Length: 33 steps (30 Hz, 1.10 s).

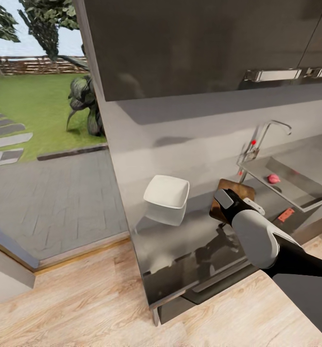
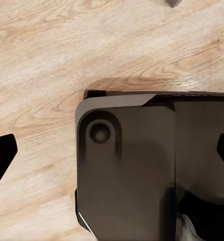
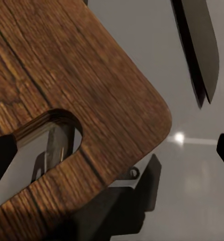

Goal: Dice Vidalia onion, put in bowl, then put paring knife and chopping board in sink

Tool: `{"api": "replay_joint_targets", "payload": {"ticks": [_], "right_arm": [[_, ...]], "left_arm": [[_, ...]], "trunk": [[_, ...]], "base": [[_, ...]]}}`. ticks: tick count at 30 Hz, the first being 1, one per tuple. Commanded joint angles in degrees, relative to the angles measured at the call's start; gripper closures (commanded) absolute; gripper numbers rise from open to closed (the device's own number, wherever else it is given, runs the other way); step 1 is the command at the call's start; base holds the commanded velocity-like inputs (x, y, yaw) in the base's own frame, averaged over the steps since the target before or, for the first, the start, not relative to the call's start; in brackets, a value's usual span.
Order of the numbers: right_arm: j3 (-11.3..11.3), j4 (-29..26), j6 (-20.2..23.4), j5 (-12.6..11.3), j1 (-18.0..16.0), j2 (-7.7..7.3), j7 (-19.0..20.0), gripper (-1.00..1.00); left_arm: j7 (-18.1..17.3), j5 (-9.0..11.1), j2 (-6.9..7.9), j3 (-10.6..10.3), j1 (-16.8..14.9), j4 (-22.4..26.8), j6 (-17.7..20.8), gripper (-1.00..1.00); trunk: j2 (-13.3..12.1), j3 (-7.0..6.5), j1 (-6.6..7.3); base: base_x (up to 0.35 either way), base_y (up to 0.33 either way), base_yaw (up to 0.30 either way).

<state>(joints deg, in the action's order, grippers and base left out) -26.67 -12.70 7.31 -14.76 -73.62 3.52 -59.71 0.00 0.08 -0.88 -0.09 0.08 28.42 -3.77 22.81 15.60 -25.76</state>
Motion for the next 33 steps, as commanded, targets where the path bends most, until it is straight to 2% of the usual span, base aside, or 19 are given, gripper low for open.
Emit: {"api": "replay_joint_targets", "payload": {"ticks": [1,33], "right_arm": [[0.39,-0.13,0.6,-0.44,-0.02,-0.01,-0.32,-1.0],[0.39,-0.12,0.54,-0.41,0.02,-0.01,-0.32,-1.0]], "left_arm": [[0.0,0.01,0.0,-0.01,0.01,0.06,-0.1,-1.0],[0.0,0.07,0.0,-0.04,0.01,0.06,-0.1,-1.0]], "trunk": [[0.1,0.19,-0.03],[0.1,2.93,-0.03]], "base": [[0.0,0.0,0.0],[0.014,0.014,0.0]]}}
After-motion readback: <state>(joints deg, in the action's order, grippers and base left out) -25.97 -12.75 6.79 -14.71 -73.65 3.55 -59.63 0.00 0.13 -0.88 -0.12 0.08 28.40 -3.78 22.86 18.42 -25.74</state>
